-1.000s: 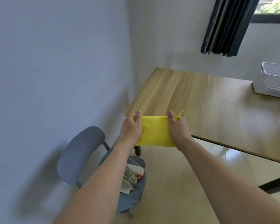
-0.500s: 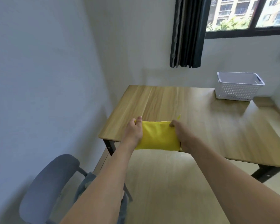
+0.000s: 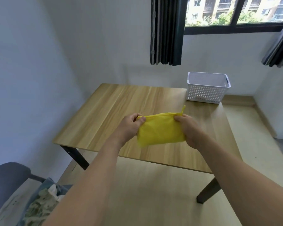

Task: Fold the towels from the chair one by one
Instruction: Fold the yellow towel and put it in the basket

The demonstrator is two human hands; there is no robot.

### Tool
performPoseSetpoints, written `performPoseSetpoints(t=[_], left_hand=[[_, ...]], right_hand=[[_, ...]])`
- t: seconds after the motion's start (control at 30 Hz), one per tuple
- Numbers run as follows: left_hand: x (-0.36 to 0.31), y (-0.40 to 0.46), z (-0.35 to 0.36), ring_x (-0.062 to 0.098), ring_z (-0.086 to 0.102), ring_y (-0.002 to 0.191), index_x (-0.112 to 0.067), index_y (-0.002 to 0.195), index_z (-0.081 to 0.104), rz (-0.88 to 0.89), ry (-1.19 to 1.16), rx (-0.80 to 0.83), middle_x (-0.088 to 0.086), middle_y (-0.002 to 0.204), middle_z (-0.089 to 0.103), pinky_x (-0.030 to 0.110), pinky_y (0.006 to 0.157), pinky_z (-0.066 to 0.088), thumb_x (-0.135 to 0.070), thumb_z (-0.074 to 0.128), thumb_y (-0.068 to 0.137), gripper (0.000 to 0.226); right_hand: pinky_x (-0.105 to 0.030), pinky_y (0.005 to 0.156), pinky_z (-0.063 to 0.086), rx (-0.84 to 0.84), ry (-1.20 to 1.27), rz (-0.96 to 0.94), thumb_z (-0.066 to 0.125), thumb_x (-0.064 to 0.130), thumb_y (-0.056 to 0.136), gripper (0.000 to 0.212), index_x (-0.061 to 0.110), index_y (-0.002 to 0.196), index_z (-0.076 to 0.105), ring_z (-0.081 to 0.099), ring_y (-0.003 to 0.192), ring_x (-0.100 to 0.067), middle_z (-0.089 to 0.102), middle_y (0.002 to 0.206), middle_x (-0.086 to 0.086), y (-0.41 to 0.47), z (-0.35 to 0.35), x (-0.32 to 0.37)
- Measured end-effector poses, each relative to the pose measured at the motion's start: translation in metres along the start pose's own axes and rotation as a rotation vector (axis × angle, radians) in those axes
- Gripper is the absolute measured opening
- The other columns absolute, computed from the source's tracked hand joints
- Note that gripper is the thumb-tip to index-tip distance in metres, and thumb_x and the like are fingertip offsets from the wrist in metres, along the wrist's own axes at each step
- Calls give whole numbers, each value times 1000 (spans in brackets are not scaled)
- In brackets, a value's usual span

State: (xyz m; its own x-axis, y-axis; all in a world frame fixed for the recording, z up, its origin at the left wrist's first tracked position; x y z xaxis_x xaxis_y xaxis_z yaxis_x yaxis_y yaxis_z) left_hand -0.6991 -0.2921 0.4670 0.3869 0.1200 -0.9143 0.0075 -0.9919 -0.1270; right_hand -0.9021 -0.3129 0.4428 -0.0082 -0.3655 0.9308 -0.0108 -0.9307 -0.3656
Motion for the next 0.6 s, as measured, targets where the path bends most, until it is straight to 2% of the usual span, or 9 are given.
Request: performPoseSetpoints(t=[0.1, 0.17, 0.23, 0.33, 0.43, 0.53, 0.6], left_hand=[[-9, 33, 50, 20, 51, 76, -13, 96, 68, -15, -24, 130, 8, 83, 55, 31, 66, 45, -31, 54, 96, 23], [-21, 55, 86, 22, 50, 76, -14, 93, 68, -34, -59, 138, 9, 82, 55, 32, 66, 44, -31, 55, 96, 21], [-37, 77, 125, 21, 51, 75, -11, 95, 66, -35, -69, 143, 8, 82, 56, 32, 66, 44, -31, 54, 96, 23], [-66, 108, 174, 16, 52, 69, -9, 92, 63, -16, -62, 132, 3, 76, 57, 28, 63, 45, -27, 55, 96, 19], [-87, 132, 208, 14, 55, 66, -7, 93, 62, -29, -59, 102, 2, 75, 59, 25, 61, 46, -22, 59, 94, 15], [-104, 157, 227, 12, 56, 61, -11, 95, 63, -61, 7, 107, -1, 72, 62, 24, 60, 45, -19, 61, 92, 8], [-118, 180, 235, 12, 56, 61, -12, 100, 62, -65, 51, 112, -3, 73, 62, 20, 57, 43, -18, 59, 93, 9]], right_hand=[[-41, 82, 49, -18, 74, 81, 53, 23, 94, 20, 14, 110, 60, 60, 90, -28, 64, 99, -9, 26, -54, -3], [-40, 76, 51, 5, 105, 144, 54, 22, 94, 17, 12, 106, 60, 62, 83, -27, 66, 95, -10, 48, -93, 0], [-38, 73, 52, 39, 75, 171, 55, 23, 93, 24, 9, 112, 60, 64, 86, -28, 67, 103, -13, 75, -133, 9], [-43, 86, 53, 80, -41, 139, 57, 24, 92, 32, 9, 120, 59, 64, 99, -31, 66, 113, -14, 118, -188, 33], [-45, 95, 49, 148, -194, 67, 57, 20, 93, 24, 12, 115, 61, 63, 100, -30, 66, 113, -12, 156, -221, 64], [-35, 84, 48, 238, -368, -21, 56, 16, 94, 9, 17, 101, 62, 60, 90, -23, 65, 98, -5, 186, -233, 99], [-29, 74, 45, 260, -474, -96, 53, 14, 95, 10, 17, 102, 60, 55, 79, -16, 60, 90, -2, 208, -238, 125]])
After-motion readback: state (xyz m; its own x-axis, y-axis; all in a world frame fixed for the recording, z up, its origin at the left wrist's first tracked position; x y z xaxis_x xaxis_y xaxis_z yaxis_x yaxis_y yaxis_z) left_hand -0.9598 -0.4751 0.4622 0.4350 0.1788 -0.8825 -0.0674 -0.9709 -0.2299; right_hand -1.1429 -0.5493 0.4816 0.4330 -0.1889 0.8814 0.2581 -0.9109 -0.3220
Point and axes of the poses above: each hand's wrist, its own y-axis towards the middle knuckle, its own z-axis out of the palm, x = y × z, the point moved 8 cm from there along y, towards the middle knuckle
